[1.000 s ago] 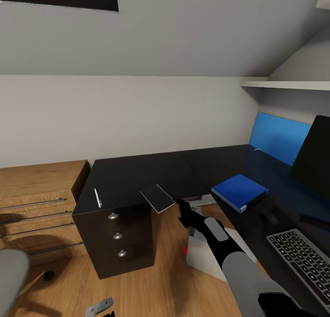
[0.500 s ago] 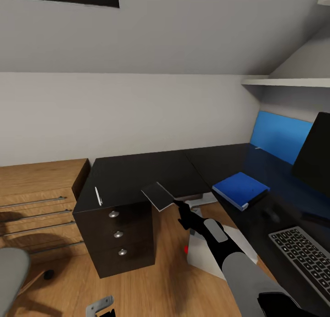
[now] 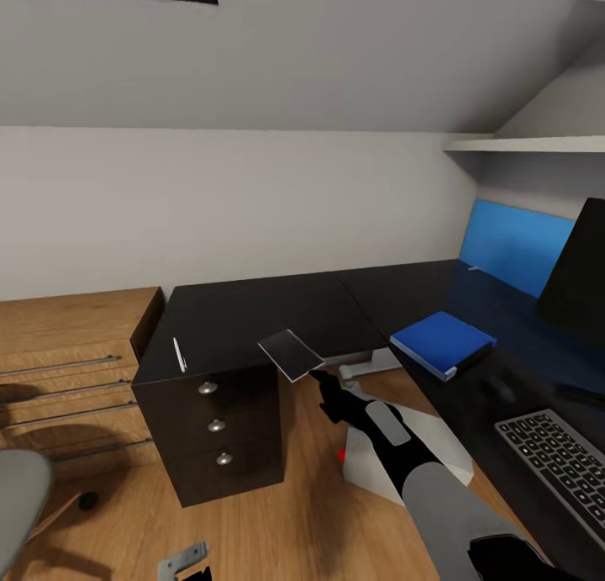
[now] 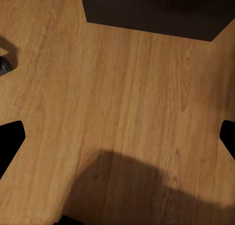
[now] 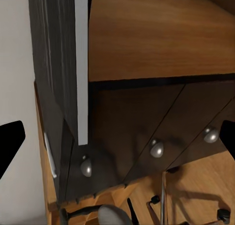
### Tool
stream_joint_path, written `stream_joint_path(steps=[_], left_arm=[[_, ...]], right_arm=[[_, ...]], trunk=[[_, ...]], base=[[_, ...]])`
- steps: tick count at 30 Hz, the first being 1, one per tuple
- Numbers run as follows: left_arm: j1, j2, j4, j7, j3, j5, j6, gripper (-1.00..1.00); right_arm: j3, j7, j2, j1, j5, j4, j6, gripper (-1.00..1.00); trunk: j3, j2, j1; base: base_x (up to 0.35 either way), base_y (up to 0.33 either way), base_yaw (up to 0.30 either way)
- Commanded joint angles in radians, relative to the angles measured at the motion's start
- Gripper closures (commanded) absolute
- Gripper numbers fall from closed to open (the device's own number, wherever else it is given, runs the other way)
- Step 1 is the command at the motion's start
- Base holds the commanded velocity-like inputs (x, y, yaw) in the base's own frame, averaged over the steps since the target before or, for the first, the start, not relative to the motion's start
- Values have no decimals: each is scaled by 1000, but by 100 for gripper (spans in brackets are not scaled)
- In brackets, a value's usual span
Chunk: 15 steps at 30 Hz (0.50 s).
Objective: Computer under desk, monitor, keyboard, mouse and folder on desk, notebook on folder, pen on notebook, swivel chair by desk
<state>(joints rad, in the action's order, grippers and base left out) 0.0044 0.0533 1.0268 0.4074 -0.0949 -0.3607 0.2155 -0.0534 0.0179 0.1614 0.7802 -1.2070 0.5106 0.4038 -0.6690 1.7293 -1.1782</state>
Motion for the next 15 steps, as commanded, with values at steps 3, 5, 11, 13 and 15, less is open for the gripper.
stream_joint_path(steps=[3,5,11,13,15], left_arm=[[0,-1,2,6,-2,-7,3,-100],[0,-2,0,5,-2,-7,2,-100],[0,-4,-2,4,-2,-6,1,-100],[0,-4,-3,4,-2,-6,1,-100],[0,-4,-3,4,-2,-7,1,-100]], right_arm=[[-4,2,2,1,0,0,2,-100],[-5,2,3,1,0,0,2,-100],[-15,2,4,1,0,0,1,-100],[-17,2,4,1,0,1,1,-100],[-19,2,4,1,0,1,1,-100]], trunk=[[-1,0,0],[-1,0,0],[-1,0,0],[-1,0,0],[-1,0,0]], base=[[0,0,0],[0,0,0],[52,7,0],[225,27,0],[197,16,0]])
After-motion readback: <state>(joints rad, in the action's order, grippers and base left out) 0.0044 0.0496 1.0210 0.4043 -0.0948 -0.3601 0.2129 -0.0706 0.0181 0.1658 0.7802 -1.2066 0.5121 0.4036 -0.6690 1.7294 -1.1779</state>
